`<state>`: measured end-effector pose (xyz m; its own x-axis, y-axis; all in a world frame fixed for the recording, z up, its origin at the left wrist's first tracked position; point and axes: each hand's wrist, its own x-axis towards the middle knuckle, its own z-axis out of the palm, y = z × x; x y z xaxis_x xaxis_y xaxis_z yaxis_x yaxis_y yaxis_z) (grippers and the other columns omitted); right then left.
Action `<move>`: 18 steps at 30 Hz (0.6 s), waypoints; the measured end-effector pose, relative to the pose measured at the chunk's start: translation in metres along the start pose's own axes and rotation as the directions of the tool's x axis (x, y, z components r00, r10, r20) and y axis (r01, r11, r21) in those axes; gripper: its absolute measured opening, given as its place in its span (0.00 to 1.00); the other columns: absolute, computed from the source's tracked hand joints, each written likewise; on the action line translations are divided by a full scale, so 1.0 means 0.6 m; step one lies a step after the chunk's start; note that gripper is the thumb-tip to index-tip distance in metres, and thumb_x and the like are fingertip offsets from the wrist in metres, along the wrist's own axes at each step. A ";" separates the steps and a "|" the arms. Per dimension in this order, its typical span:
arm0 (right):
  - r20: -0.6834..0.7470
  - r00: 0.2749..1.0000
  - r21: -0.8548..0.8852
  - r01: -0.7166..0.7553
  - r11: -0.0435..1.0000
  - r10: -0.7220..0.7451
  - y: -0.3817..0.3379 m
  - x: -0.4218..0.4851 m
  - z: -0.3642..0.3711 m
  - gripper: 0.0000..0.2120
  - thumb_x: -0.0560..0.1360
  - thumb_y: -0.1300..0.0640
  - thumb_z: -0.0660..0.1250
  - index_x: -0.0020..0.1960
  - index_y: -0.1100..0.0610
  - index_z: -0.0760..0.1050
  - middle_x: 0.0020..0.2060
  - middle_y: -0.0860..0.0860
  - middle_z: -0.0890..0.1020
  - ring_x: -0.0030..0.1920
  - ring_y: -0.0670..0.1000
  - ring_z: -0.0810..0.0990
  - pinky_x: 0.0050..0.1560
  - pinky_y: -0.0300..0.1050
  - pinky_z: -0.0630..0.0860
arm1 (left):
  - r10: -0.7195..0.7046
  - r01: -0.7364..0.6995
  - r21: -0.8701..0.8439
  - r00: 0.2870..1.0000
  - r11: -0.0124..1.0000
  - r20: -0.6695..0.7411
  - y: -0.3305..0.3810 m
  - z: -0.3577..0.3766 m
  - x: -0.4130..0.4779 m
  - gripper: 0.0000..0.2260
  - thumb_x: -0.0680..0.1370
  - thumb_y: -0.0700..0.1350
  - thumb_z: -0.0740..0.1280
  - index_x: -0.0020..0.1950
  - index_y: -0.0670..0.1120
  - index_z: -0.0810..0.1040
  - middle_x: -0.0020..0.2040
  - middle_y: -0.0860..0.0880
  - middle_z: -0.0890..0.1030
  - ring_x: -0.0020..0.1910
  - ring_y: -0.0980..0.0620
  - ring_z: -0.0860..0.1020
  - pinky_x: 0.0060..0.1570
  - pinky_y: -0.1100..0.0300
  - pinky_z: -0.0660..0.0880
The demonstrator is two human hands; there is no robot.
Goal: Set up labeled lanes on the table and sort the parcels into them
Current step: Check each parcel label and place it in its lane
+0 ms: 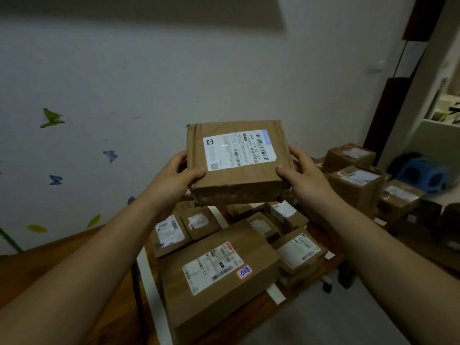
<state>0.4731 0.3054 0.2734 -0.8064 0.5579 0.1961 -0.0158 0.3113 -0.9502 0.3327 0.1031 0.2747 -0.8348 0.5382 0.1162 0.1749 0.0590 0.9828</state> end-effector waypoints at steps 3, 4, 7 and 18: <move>-0.001 0.999 0.015 -0.041 0.999 0.041 0.018 0.053 -0.006 0.27 0.79 0.54 0.63 0.74 0.44 0.57 0.57 0.43 0.68 0.50 0.43 0.75 0.40 0.36 0.74 | -0.021 0.022 -0.007 0.999 1.000 0.035 -0.017 0.016 0.061 0.26 0.78 0.44 0.64 0.74 0.56 0.60 0.59 0.52 0.74 0.53 0.50 0.78 0.44 0.53 0.79; 0.002 0.999 0.009 -0.050 0.999 0.050 0.022 0.072 -0.009 0.27 0.79 0.54 0.63 0.74 0.44 0.56 0.56 0.42 0.68 0.48 0.42 0.75 0.38 0.35 0.74 | -0.023 0.023 -0.017 0.999 1.000 0.044 -0.021 0.021 0.078 0.26 0.78 0.44 0.64 0.74 0.57 0.59 0.59 0.52 0.75 0.53 0.50 0.78 0.45 0.52 0.79; 0.017 0.998 -0.024 -0.055 0.998 0.055 0.036 0.125 -0.010 0.28 0.79 0.54 0.63 0.75 0.45 0.56 0.54 0.41 0.69 0.47 0.41 0.75 0.35 0.33 0.75 | -0.031 0.033 -0.033 0.998 0.999 0.052 -0.031 0.029 0.120 0.26 0.79 0.43 0.63 0.74 0.58 0.58 0.58 0.54 0.75 0.53 0.51 0.79 0.44 0.55 0.79; 0.259 0.960 -0.009 -0.106 0.994 0.104 0.105 0.260 0.047 0.26 0.78 0.54 0.64 0.73 0.44 0.59 0.63 0.47 0.71 0.61 0.52 0.75 0.60 0.57 0.76 | -0.203 0.195 -0.072 0.971 0.978 -0.128 -0.094 0.007 0.169 0.27 0.78 0.42 0.64 0.73 0.58 0.59 0.59 0.51 0.76 0.53 0.50 0.79 0.45 0.54 0.79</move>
<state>0.3297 0.3904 0.2370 -0.9293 0.3685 0.0262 0.0749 0.2574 -0.9634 0.2404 0.1580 0.2305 -0.9129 0.4025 -0.0682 -0.0295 0.1016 0.9944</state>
